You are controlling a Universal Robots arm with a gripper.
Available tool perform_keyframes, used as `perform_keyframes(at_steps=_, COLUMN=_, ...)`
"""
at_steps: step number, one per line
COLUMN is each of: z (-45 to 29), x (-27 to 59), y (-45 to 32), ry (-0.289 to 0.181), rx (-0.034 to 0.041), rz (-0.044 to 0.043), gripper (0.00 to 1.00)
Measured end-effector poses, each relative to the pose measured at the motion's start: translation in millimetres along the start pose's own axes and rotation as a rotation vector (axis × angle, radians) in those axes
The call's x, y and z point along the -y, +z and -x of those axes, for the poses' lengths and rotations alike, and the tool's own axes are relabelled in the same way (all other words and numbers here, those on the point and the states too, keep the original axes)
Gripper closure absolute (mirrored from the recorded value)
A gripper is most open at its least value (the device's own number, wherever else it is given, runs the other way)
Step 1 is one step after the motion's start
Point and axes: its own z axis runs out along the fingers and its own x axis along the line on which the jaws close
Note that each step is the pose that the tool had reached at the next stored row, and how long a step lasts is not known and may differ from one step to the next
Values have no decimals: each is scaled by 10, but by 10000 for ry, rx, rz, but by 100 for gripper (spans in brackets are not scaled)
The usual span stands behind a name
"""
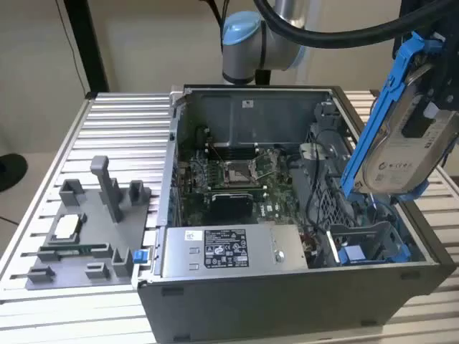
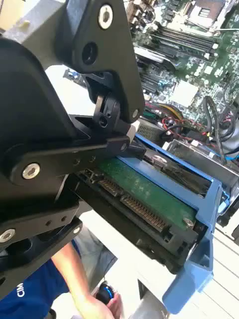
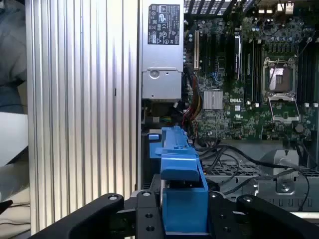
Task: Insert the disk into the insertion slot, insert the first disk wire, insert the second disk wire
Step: 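Insert the disk into the insertion slot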
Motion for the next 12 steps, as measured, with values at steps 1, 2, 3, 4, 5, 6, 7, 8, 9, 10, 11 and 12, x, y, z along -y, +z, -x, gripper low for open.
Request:
perform_keyframes(at_steps=1, z=0, x=0, y=0, ry=0, rx=0, rz=0, gripper=100)
perform_keyframes(at_steps=2, z=0, x=0, y=0, ry=0, rx=0, rz=0, gripper=100)
perform_keyframes(at_steps=3, z=0, x=0, y=0, ry=0, rx=0, rz=0, gripper=100)
perform_keyframes(at_steps=4, z=0, x=0, y=0, ry=0, rx=0, rz=0, gripper=100)
perform_keyframes(at_steps=5, z=0, x=0, y=0, ry=0, rx=0, rz=0, gripper=100)
perform_keyframes(at_steps=6, z=0, x=0, y=0, ry=0, rx=0, rz=0, gripper=100)
perform_keyframes(at_steps=7, z=0, x=0, y=0, ry=0, rx=0, rz=0, gripper=100)
perform_keyframes(at_steps=8, z=0, x=0, y=0, ry=0, rx=0, rz=0, gripper=100)
perform_keyframes(at_steps=9, z=0, x=0, y=0, ry=0, rx=0, rz=0, gripper=100)
perform_keyframes(at_steps=10, z=0, x=0, y=1, ry=0, rx=-1, rz=0, gripper=100)
perform_keyframes(at_steps=11, z=0, x=0, y=4, ry=0, rx=0, rz=0, gripper=100)
perform_keyframes(at_steps=12, z=-1, x=0, y=6, ry=0, rx=-2, rz=0, gripper=100)
